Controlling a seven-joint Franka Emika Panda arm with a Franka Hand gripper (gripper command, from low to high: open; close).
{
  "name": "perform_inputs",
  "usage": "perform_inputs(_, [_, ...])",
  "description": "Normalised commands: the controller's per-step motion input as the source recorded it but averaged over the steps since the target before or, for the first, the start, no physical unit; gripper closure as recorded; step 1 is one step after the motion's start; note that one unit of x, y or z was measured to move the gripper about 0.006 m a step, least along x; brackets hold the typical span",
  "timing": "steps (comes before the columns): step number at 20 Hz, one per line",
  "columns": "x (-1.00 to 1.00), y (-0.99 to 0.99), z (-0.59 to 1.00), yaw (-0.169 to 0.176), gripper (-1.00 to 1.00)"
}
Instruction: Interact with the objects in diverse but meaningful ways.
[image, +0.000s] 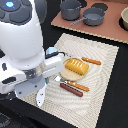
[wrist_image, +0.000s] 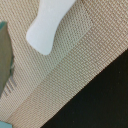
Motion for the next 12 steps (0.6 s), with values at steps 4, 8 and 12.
perform_inputs(4, [-0.36, 0.60, 0.45, 0.143, -1.00])
perform_inputs(8, [-0.37, 0.58, 0.29, 0.130, -1.00])
perform_inputs(12, [-0.48, 0.56, 0.17, 0.108, -1.00])
